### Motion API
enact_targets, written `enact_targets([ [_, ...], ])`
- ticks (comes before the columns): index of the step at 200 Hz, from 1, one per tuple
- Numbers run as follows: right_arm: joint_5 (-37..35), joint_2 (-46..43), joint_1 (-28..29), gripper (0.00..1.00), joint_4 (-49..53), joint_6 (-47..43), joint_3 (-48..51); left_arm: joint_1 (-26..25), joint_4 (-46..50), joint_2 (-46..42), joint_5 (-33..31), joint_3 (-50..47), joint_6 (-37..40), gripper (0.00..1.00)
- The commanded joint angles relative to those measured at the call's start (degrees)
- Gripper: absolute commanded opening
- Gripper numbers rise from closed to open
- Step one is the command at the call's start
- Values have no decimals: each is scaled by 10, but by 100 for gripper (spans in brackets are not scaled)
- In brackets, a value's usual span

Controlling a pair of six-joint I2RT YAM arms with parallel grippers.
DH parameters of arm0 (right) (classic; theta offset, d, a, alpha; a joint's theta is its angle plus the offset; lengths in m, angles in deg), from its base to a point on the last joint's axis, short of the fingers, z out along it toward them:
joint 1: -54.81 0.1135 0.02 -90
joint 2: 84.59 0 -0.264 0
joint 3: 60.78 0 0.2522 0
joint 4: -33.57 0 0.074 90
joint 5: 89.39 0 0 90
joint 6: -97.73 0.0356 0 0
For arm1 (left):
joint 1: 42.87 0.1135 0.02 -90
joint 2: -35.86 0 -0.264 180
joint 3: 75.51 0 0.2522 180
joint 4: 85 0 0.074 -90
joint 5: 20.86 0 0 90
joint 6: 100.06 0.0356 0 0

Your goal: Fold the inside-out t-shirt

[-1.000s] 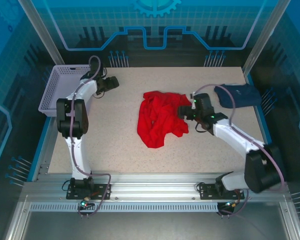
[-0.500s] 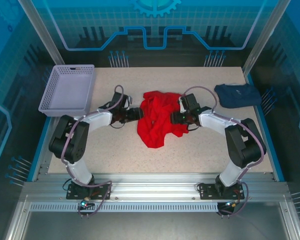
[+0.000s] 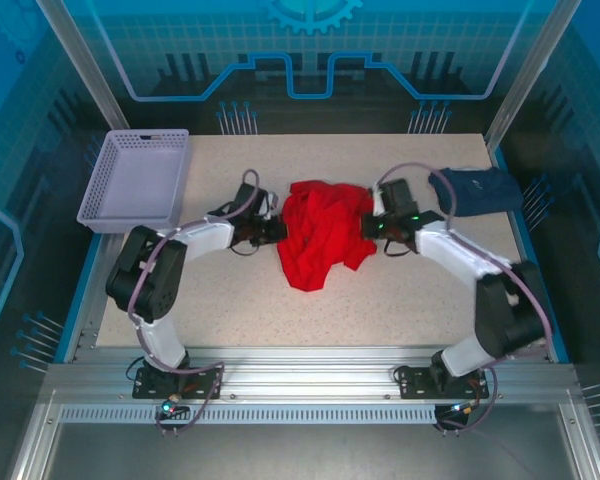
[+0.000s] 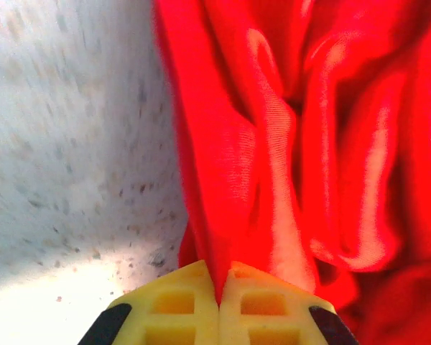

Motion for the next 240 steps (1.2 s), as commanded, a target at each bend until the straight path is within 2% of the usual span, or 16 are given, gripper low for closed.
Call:
enact_targets([
  [1, 4, -133, -35, 0, 0, -21, -75, 76, -23, -161, 32, 49, -29, 0],
  [17, 4, -196, -44, 0, -2, -28, -116, 120, -39, -254, 20, 73, -55, 0],
  [29, 6, -222, -46, 0, -4, -34, -151, 130, -25, -297, 0, 112, -47, 0],
  [72, -23, -233, -47, 0, 31, -72, -275, 138, 52, -339, -79, 227, -1, 0],
  [103, -12, -240, -46, 0, 51, -78, -302, 139, 59, -363, -91, 227, 8, 0],
  [132, -17, -227, -47, 0, 76, -53, -258, 139, 64, -354, -75, 177, -6, 0],
  [154, -41, -166, -53, 0, 93, -37, -201, 123, 51, -306, -46, 120, -33, 0],
  [169, -22, -67, -87, 0, 89, -24, -190, 86, 31, -236, -63, 104, -35, 0],
  [180, 11, 33, -127, 0, 102, -9, -229, 64, 16, -155, -64, 135, -36, 0],
  [188, 10, 100, -146, 2, 115, -8, -266, 57, 37, -83, -51, 192, -37, 0],
  [194, -1, 138, -152, 7, 125, -15, -290, 56, 61, -27, -37, 240, -37, 7],
  [197, -9, 157, -151, 11, 133, -21, -303, 57, 78, 0, -31, 265, -37, 13],
  [203, -10, 172, -149, 15, 140, -26, -311, 57, 113, 44, -26, 310, -31, 25],
  [213, 6, 170, -136, 27, 128, -36, -288, 57, 152, 79, -34, 337, -14, 38],
  [225, -2, 133, -106, 45, 92, -59, -213, 57, 129, 50, -49, 280, -2, 53],
  [240, -1, 113, -83, 56, 92, -72, -150, 52, 58, -42, -63, 135, -4, 66],
])
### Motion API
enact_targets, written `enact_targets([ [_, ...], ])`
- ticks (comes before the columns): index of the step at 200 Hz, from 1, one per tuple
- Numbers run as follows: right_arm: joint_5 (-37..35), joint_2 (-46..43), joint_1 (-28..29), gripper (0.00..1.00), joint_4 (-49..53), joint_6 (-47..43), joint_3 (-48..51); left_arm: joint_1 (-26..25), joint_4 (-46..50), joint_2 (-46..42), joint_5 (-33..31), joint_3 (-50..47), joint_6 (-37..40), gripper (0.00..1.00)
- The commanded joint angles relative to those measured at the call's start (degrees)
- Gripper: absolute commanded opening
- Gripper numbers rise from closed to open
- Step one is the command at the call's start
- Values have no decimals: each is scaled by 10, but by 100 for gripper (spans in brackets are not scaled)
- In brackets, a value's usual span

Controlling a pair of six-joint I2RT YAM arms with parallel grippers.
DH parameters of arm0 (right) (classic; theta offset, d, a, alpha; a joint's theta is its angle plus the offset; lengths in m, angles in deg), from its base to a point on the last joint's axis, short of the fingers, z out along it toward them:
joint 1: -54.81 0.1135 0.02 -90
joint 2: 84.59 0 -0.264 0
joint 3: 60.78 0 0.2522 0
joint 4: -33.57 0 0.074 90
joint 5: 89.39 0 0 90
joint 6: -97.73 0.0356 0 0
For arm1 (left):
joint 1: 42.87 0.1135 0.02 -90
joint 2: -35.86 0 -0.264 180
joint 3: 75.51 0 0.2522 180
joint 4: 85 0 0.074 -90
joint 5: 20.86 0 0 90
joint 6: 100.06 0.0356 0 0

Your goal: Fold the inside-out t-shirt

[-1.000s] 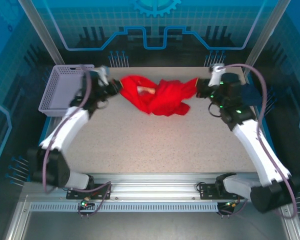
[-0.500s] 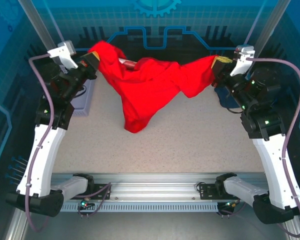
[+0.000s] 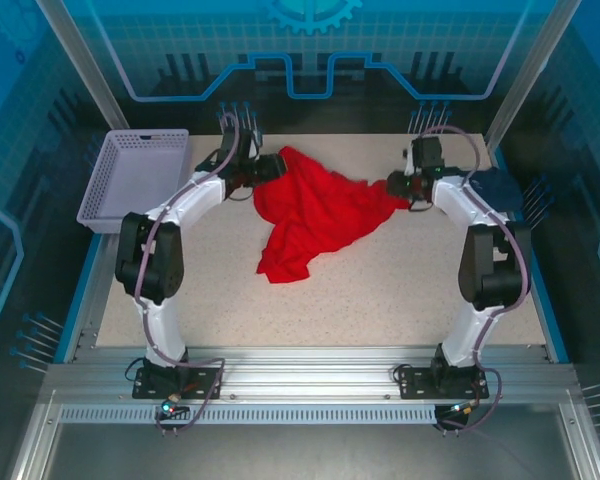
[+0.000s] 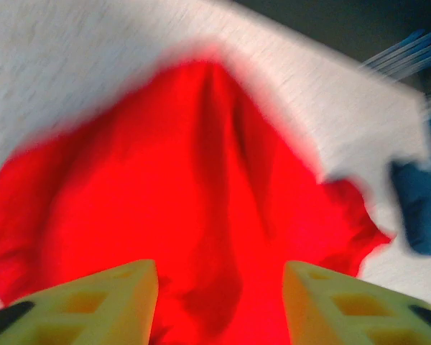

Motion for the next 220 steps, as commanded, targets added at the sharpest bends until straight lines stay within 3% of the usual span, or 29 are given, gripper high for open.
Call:
enact_targets([
  [1, 12, -88, 49, 57, 3, -30, 59, -3, -31, -140, -16, -131, 13, 67],
  [12, 18, -86, 56, 62, 9, -31, 86, -20, -67, -200, -32, -236, 6, 77],
  [38, -47, -38, 55, 66, 38, -40, 70, -108, -55, -266, -103, -364, 14, 79],
  [80, -108, 98, 55, 65, 126, -75, -78, -235, -24, -209, -236, -361, 59, 79],
  [107, -69, 148, 55, 63, 137, -84, -120, -257, -30, -118, -260, -321, 73, 78],
  [120, -64, 179, 53, 55, 156, -85, -153, -261, -26, -78, -267, -299, 78, 72],
  [139, -64, 194, 44, 21, 171, -87, -181, -262, -25, -57, -276, -287, 81, 47],
  [152, -59, 158, 37, 5, 167, -89, -177, -261, -23, -77, -298, -288, 90, 24],
  [160, -47, 117, 33, 1, 156, -87, -164, -256, -25, -105, -315, -293, 98, 0],
  [192, 68, -123, -1, 0, 71, -42, -95, -197, -23, -330, -345, -316, 113, 0],
  [220, 119, -284, -47, 0, 10, 15, -88, -86, -56, -525, -307, -313, 98, 0],
])
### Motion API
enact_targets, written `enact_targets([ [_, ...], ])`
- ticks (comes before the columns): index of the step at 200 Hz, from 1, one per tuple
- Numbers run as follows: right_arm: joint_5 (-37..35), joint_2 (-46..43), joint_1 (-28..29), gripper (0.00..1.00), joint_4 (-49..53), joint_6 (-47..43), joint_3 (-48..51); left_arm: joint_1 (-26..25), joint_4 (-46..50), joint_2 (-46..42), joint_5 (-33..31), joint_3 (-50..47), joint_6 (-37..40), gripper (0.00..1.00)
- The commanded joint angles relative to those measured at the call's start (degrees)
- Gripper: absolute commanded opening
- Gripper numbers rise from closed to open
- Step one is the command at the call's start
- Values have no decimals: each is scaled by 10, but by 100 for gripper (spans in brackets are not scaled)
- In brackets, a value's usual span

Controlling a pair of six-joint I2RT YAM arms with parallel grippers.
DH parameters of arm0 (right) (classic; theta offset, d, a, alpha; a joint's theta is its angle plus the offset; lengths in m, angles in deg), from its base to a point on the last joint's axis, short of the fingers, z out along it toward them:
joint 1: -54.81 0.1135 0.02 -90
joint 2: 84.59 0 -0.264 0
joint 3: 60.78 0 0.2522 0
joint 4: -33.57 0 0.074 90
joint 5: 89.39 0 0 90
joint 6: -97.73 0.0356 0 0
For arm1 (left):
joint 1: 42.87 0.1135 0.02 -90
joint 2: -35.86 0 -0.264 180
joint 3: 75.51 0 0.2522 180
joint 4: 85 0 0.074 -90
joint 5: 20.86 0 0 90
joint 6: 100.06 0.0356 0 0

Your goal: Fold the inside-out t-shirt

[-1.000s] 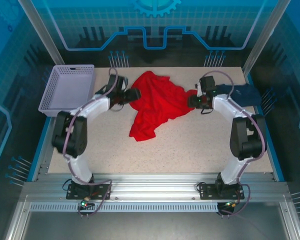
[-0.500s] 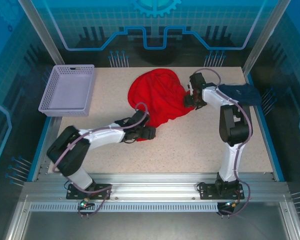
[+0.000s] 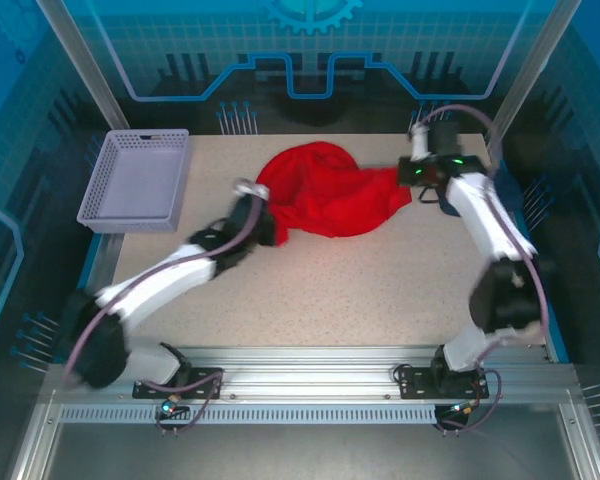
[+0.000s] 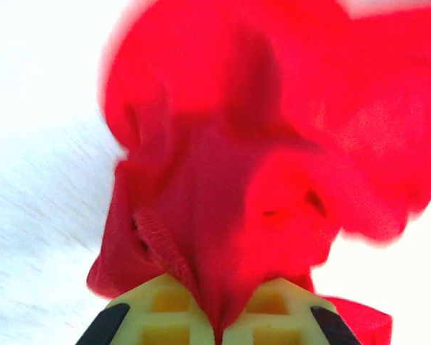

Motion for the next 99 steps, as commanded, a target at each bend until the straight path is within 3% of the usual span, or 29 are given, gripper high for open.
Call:
enact_targets([
  [1, 71, -146, -36, 0, -75, 56, -9, 81, -30, -155, -5, 14, 2, 0],
  [19, 67, -177, -48, 0, -60, 59, -47, 121, -20, -187, -13, 64, 32, 0],
  [66, 76, -195, -61, 0, -24, 64, -112, 148, 27, -167, -27, 187, 67, 0],
  [99, 112, -201, -62, 0, -21, 79, -132, 149, 35, -167, 21, 231, 71, 0],
])
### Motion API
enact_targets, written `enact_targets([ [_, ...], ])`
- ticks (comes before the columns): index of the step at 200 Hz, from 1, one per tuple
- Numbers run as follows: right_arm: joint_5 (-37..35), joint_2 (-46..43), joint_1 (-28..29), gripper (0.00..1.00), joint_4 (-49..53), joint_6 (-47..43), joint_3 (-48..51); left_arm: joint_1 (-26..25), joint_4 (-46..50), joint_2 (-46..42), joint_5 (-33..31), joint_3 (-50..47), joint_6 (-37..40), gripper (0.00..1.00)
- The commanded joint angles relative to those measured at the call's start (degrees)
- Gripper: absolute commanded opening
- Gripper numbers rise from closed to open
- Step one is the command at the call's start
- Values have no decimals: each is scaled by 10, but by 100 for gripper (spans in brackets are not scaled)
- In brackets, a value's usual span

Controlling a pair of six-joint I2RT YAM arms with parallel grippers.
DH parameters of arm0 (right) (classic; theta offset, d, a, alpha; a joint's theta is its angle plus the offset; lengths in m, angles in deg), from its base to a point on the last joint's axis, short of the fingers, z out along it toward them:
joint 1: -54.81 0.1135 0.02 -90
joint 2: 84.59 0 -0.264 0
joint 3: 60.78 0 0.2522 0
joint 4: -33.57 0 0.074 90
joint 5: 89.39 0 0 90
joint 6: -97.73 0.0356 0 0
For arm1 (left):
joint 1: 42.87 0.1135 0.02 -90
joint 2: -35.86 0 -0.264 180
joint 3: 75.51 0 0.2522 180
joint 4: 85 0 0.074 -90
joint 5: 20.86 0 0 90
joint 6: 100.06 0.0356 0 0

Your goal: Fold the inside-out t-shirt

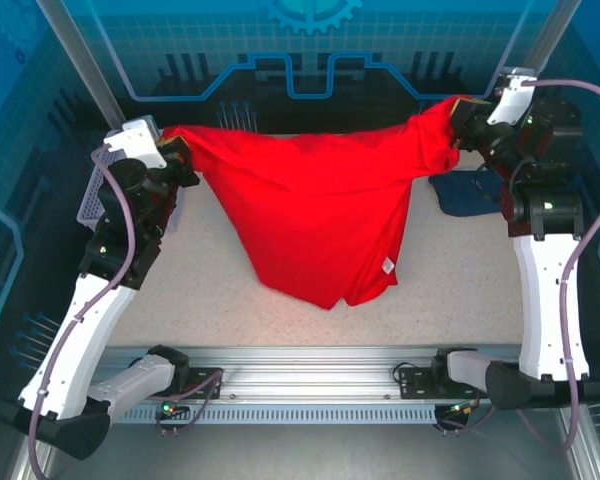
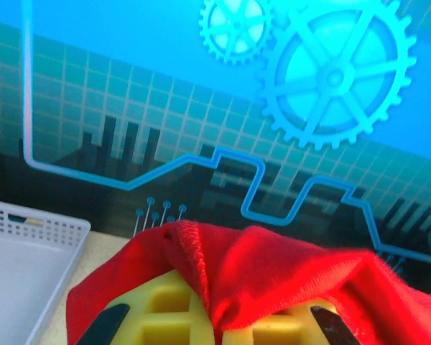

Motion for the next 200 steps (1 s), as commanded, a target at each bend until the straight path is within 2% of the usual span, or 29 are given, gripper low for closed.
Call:
enact_targets([
  [1, 35, -5, -9, 0, 14, 20, -21, 7, 14, -3, 33, 46, 19, 0],
  [37, 57, -11, -6, 0, 23, 34, 9, 7, 49, 12, 99, 56, 7, 0],
  [59, 42, -16, -6, 0, 26, 27, 57, 7, 68, 14, 149, 44, -7, 0],
  [79, 11, 5, -6, 0, 19, 20, 105, 7, 68, 5, 223, 34, -33, 0],
  [99, -40, 99, -6, 1, 25, -1, 107, 1, 52, 1, 313, 34, -71, 0],
  [115, -95, 236, -4, 9, 96, -32, 27, -9, 43, 10, 342, 34, -99, 0],
  [126, -118, 318, 2, 19, 140, -54, -27, -16, 46, 23, 347, 33, -113, 0],
  [136, -135, 349, 19, 31, 149, -70, -32, -19, 47, 38, 347, 27, -120, 0],
  [144, -142, 337, 42, 39, 122, -84, 4, -20, 49, 51, 343, 22, -124, 0],
  [156, -134, 282, 80, 51, 33, -102, 105, -20, 58, 71, 331, 16, -125, 0],
  [164, -116, 247, 108, 56, -26, -111, 184, -20, 62, 85, 324, 15, -124, 0],
  [200, -43, 126, 237, 63, -222, -134, 395, -19, 85, 121, 309, 27, -111, 0],
])
